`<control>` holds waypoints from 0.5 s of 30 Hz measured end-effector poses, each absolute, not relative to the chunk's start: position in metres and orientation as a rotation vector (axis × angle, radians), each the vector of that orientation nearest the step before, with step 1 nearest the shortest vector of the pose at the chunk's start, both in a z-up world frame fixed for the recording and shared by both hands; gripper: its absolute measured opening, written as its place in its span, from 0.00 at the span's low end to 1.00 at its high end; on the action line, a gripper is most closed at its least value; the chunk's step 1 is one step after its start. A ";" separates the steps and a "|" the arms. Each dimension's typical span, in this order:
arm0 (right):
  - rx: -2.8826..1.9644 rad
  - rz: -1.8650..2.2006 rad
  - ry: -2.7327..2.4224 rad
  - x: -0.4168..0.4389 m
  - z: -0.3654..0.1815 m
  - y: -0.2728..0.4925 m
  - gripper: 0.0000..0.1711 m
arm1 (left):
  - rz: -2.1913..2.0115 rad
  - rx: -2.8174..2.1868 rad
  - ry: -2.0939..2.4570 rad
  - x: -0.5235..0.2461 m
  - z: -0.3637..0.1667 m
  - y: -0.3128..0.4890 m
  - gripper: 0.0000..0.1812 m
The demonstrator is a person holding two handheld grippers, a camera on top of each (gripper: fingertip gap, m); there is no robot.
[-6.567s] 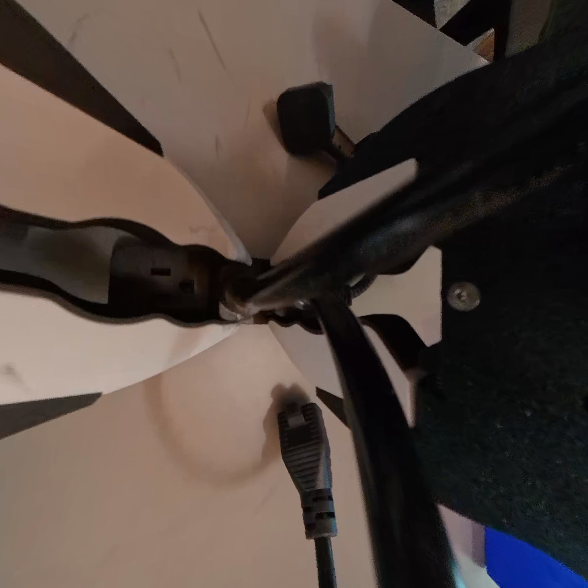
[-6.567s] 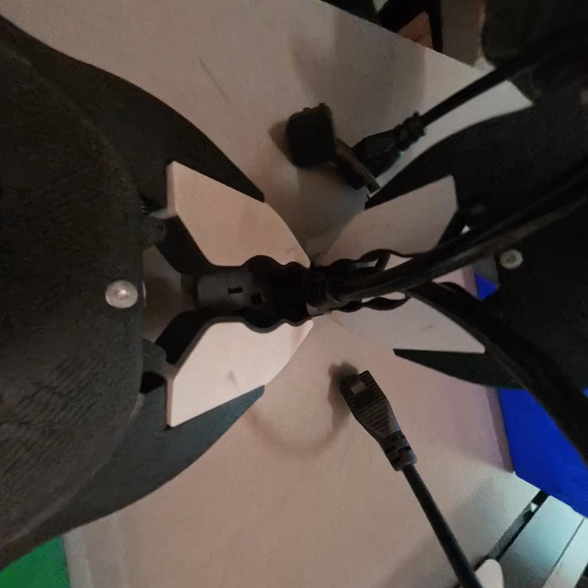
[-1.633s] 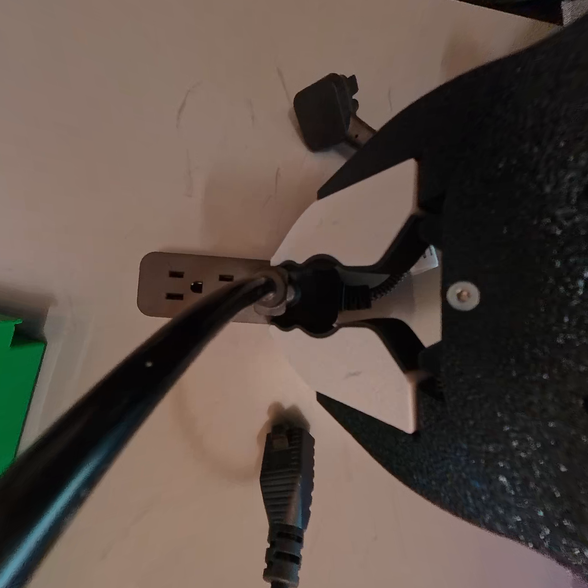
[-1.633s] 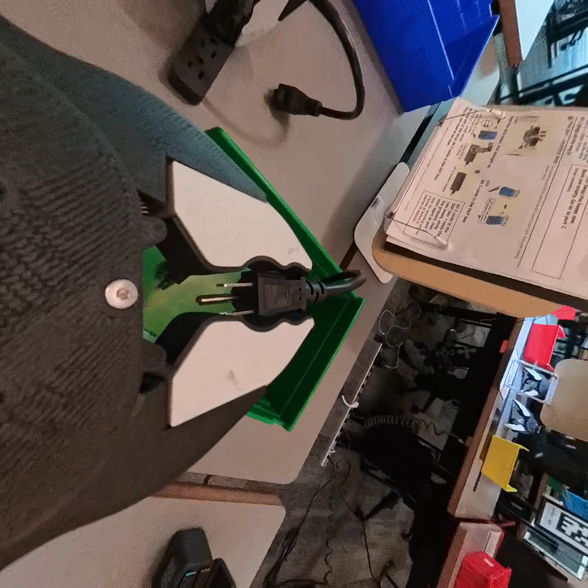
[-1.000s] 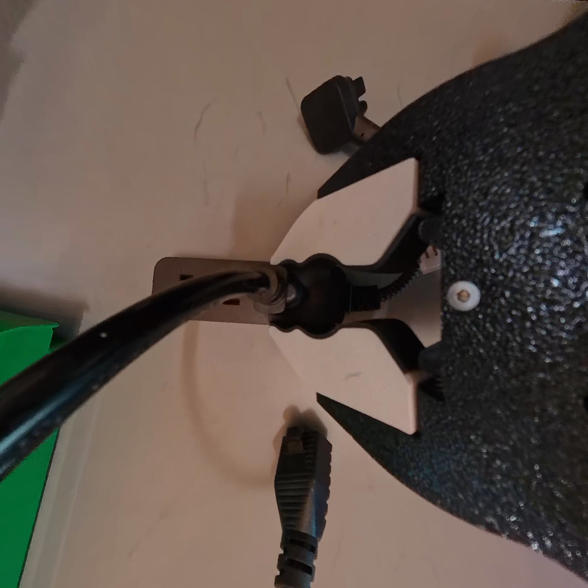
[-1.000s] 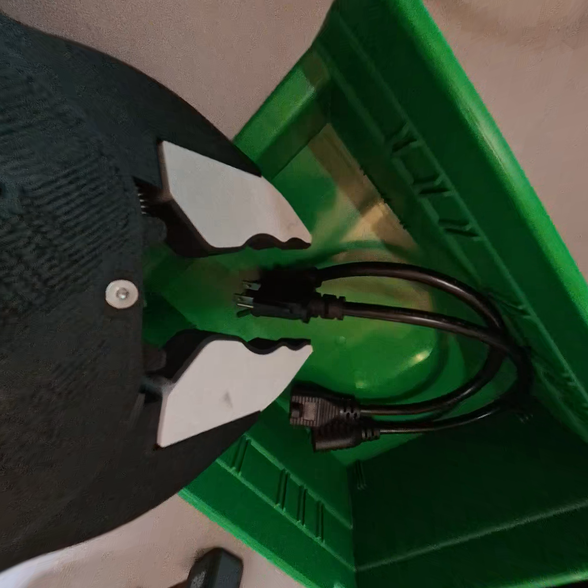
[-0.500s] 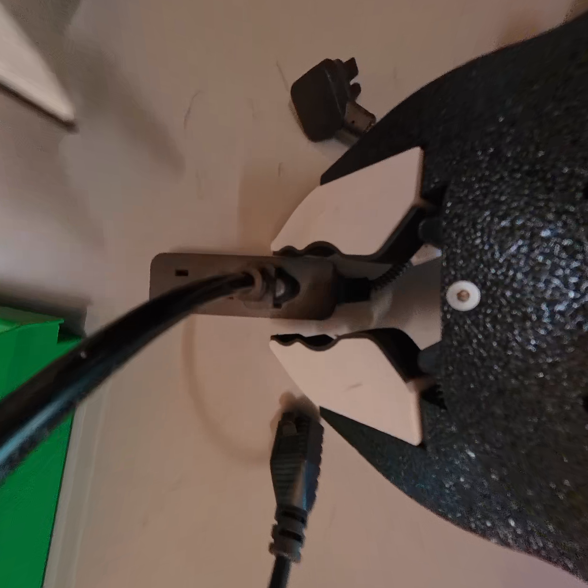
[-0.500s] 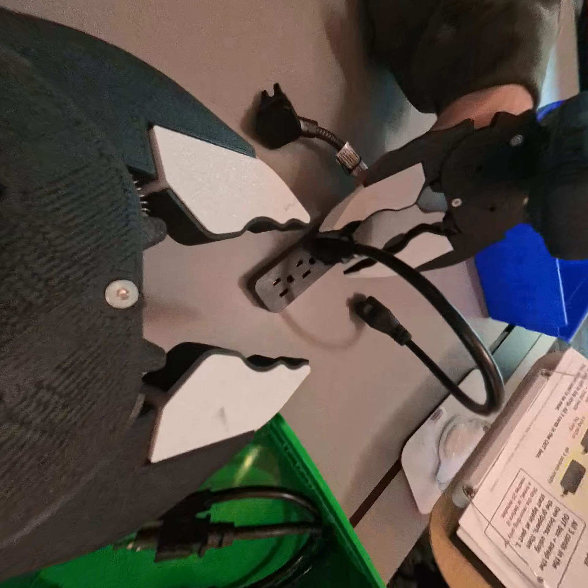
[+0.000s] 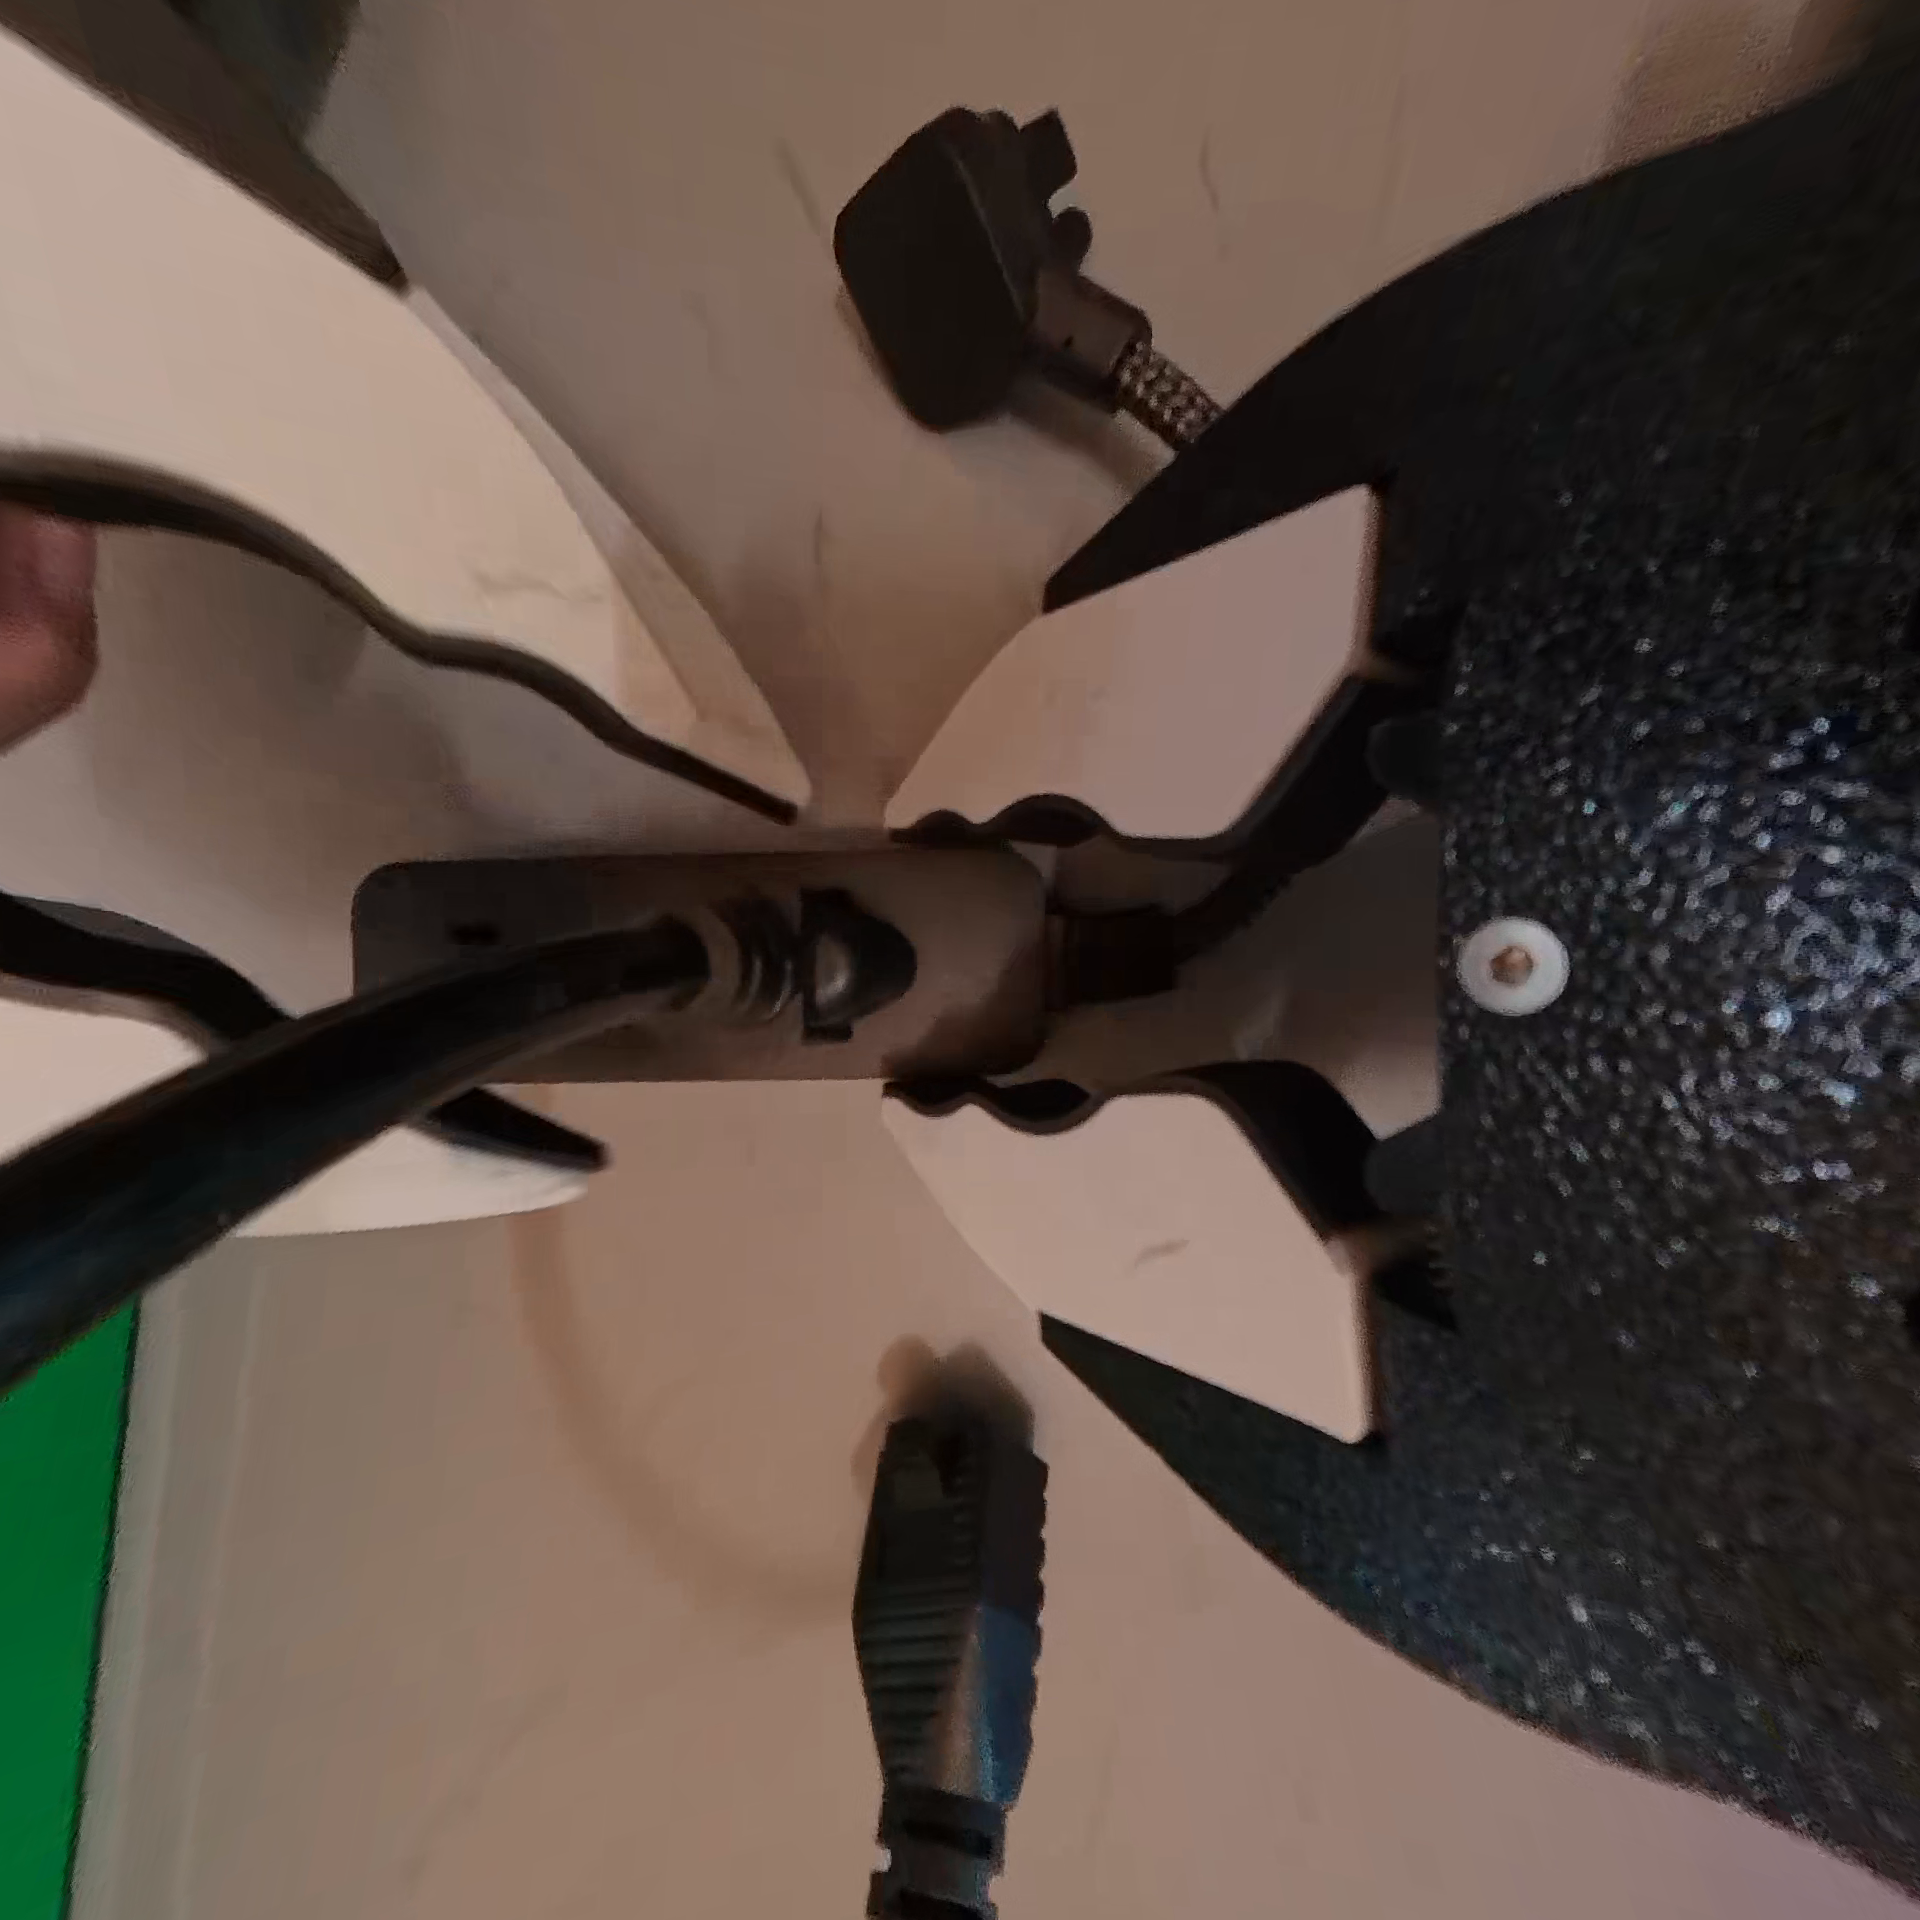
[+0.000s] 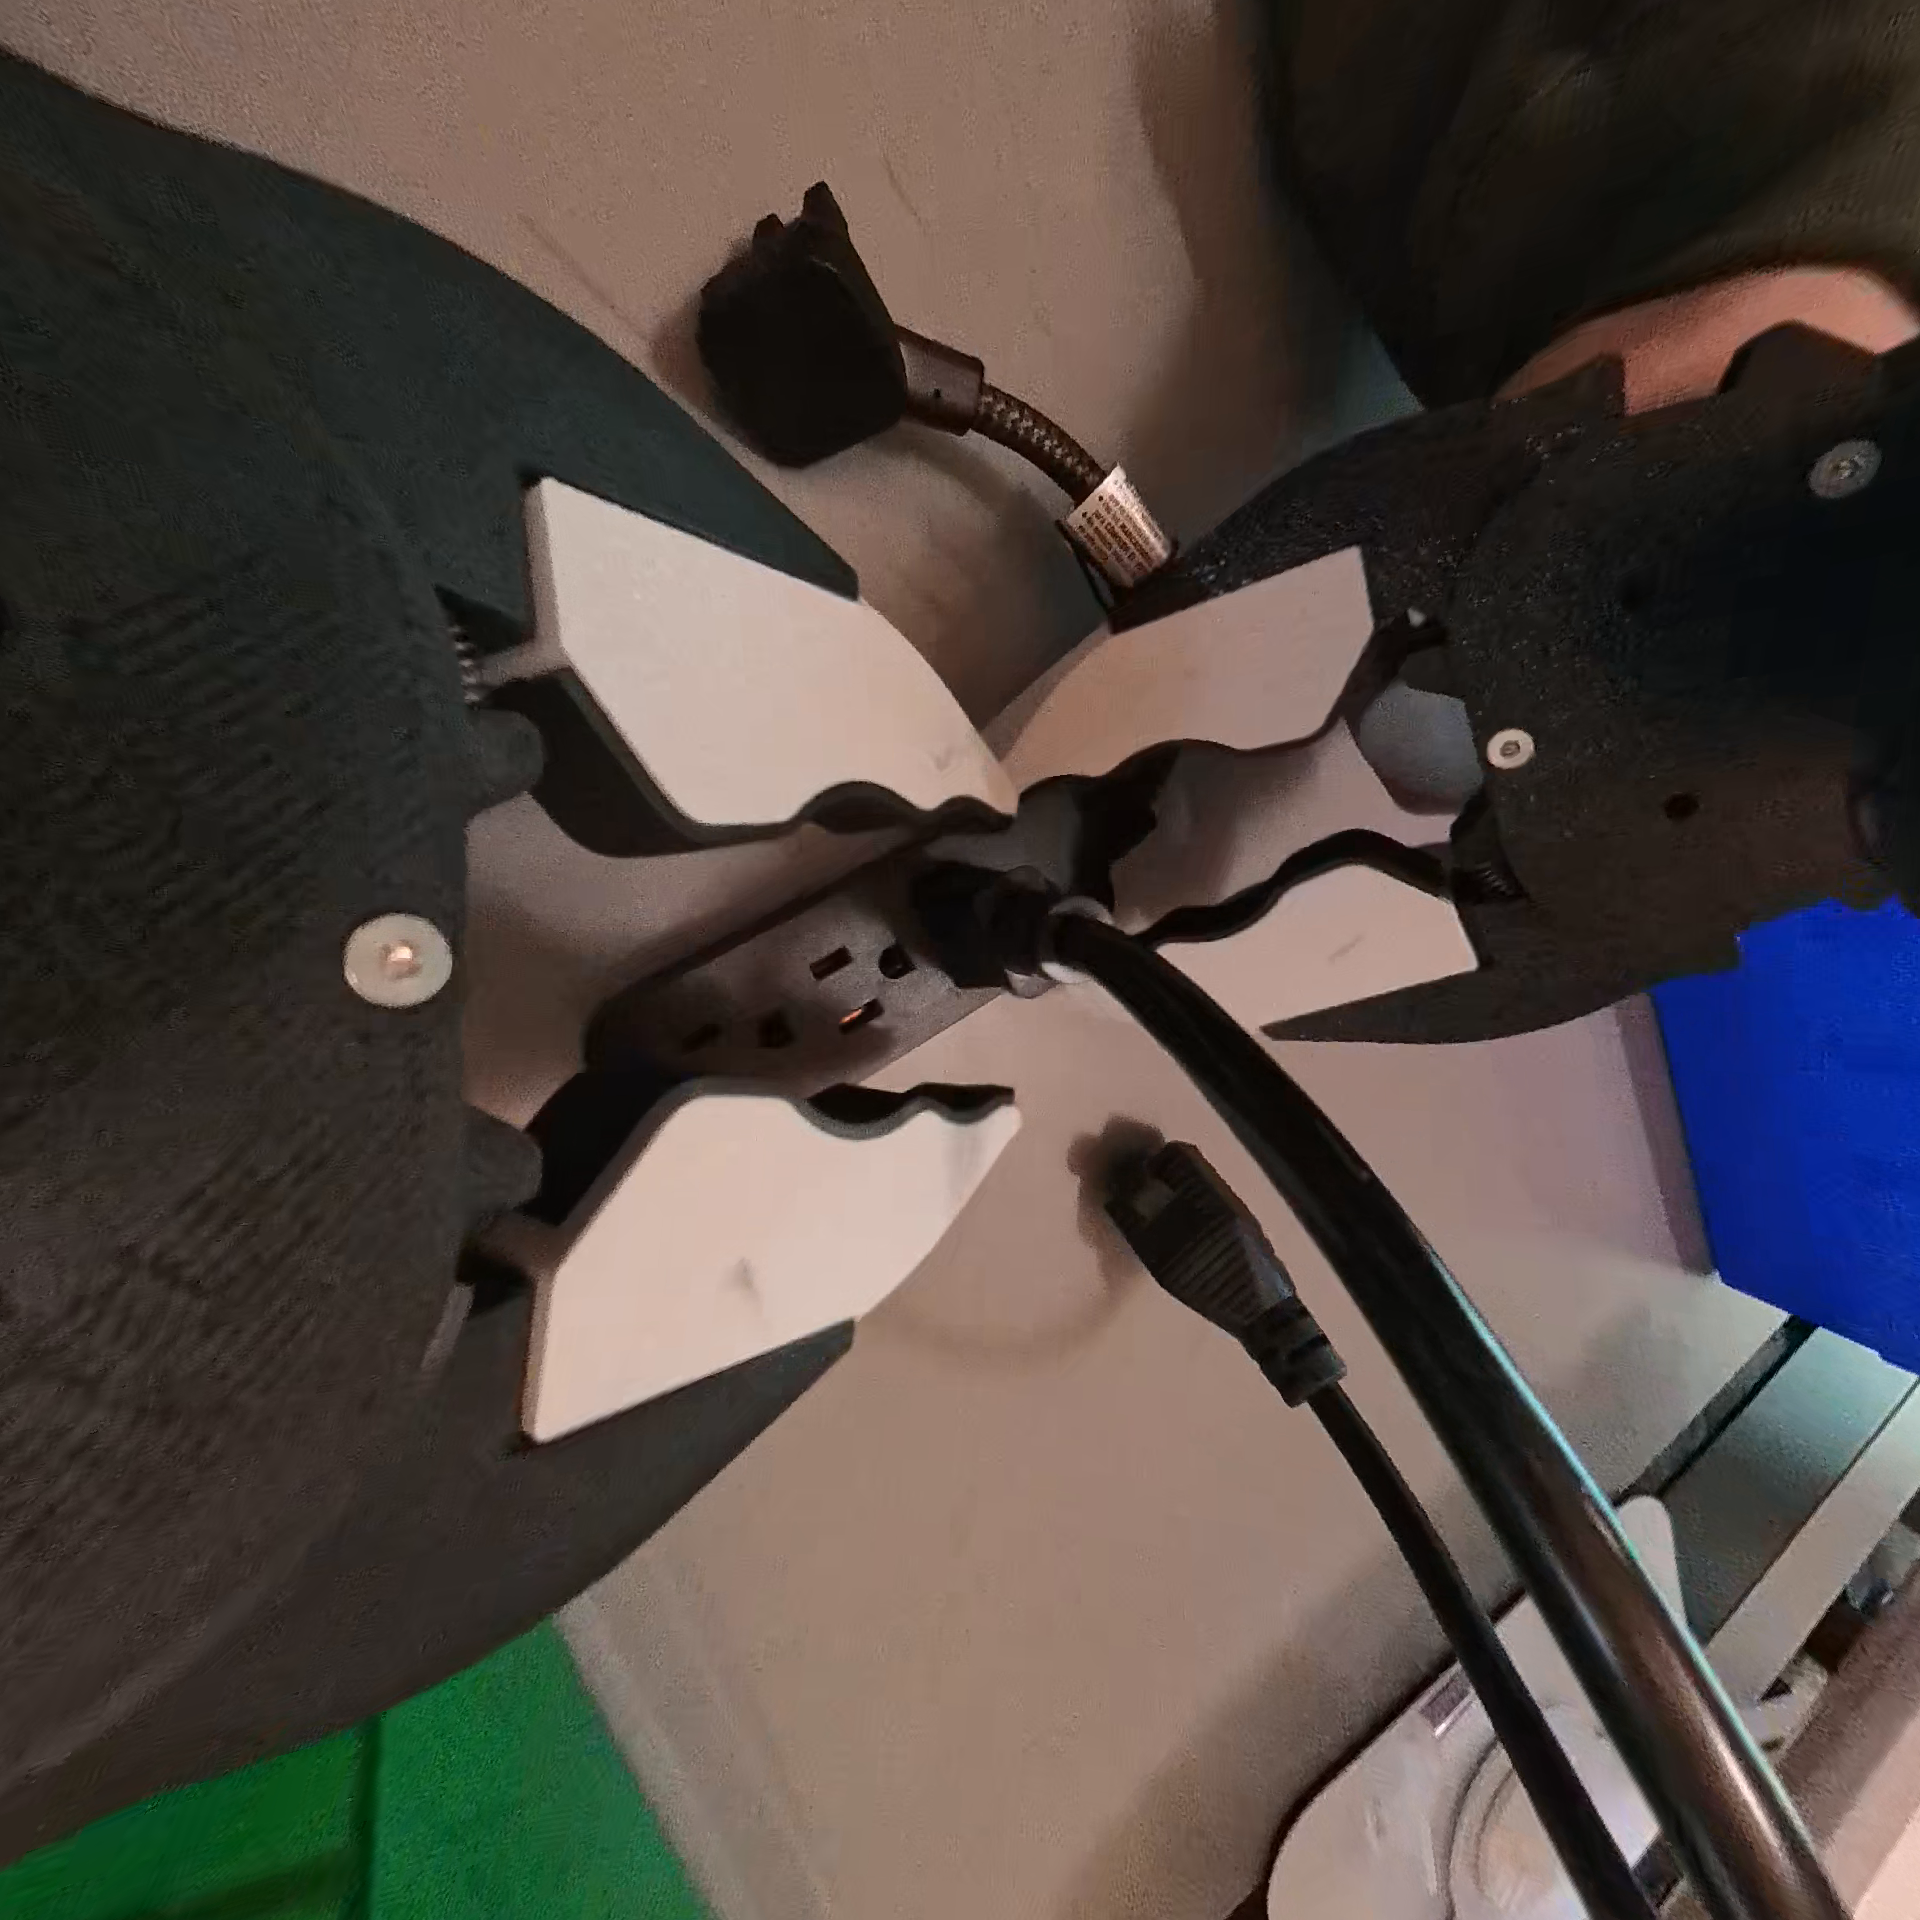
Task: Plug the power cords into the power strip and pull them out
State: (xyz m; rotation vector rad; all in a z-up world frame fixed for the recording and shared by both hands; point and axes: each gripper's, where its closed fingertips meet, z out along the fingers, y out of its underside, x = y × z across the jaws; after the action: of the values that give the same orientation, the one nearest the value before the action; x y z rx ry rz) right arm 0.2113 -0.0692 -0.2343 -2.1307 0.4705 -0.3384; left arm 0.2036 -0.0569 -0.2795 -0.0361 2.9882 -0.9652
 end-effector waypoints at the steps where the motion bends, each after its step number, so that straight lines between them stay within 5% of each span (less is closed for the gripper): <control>1: -2.136 -0.322 0.452 0.212 -0.237 -0.067 0.24 | -0.960 -0.011 2.977 0.204 -0.279 -0.057 0.23; 15: -2.142 -0.243 0.433 0.216 -0.253 -0.037 0.15 | -0.968 0.325 3.031 0.212 -0.280 -0.039 0.23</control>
State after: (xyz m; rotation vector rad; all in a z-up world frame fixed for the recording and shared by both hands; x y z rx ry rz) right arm 0.2155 -0.0366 -0.2535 -2.1418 0.4329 -0.2425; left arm 0.2121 -0.0388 -0.2796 0.3249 3.0306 -0.9678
